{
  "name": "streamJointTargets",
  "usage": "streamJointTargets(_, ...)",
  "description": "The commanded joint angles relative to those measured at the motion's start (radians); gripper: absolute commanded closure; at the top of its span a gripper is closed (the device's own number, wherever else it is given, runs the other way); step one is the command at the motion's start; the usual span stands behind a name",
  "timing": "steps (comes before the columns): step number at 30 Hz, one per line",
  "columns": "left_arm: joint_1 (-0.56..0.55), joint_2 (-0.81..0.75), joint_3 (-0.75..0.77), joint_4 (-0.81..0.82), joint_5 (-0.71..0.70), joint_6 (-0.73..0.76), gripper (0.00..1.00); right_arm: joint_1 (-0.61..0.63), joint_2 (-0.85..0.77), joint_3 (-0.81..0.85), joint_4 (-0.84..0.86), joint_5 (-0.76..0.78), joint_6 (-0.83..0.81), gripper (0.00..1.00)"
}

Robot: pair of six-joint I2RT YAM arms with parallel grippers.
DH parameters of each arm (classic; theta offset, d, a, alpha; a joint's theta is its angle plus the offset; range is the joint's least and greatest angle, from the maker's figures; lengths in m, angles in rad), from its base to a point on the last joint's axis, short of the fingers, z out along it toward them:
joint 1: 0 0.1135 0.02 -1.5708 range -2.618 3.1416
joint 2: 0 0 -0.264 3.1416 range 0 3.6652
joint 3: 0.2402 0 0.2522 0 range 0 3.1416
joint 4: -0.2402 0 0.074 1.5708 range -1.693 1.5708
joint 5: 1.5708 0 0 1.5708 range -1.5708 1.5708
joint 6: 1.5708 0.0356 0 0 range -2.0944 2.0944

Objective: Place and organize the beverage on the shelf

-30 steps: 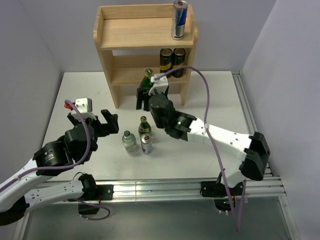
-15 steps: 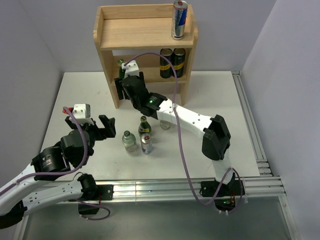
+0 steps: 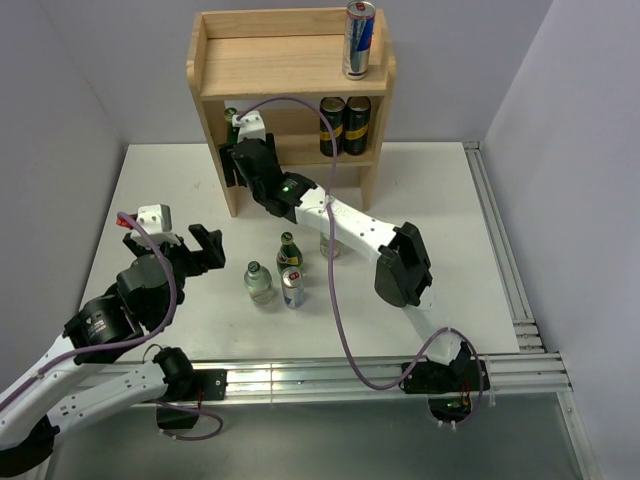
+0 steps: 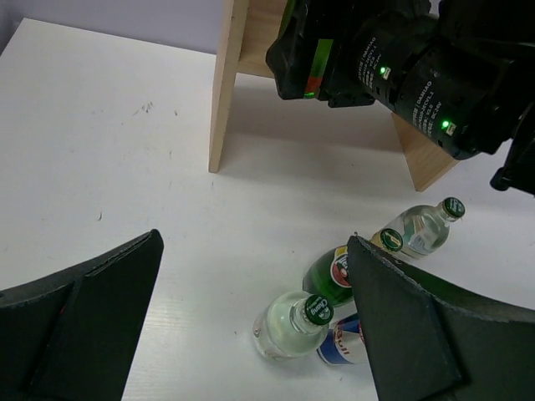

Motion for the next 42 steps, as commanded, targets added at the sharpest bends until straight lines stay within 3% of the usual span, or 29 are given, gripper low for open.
streamJointTargets(1,0.027,0.0,-0.002,0.049,0.021,0.018,0.01,-0.021,-0.025,0.094,0.137,0.004,0.013,1.0)
streamJointTargets(28,0.172,0.037,-0.022,0.095,0.139,0.044,0.01,-0.064,0.086,0.112,0.354,0.023,-0.042,1.0)
streamJointTargets(42,0.195,0.04,-0.022,0.096,0.156,0.049,0.01,-0.063,0.166,0.135,0.442,0.046,-0.068,1.0)
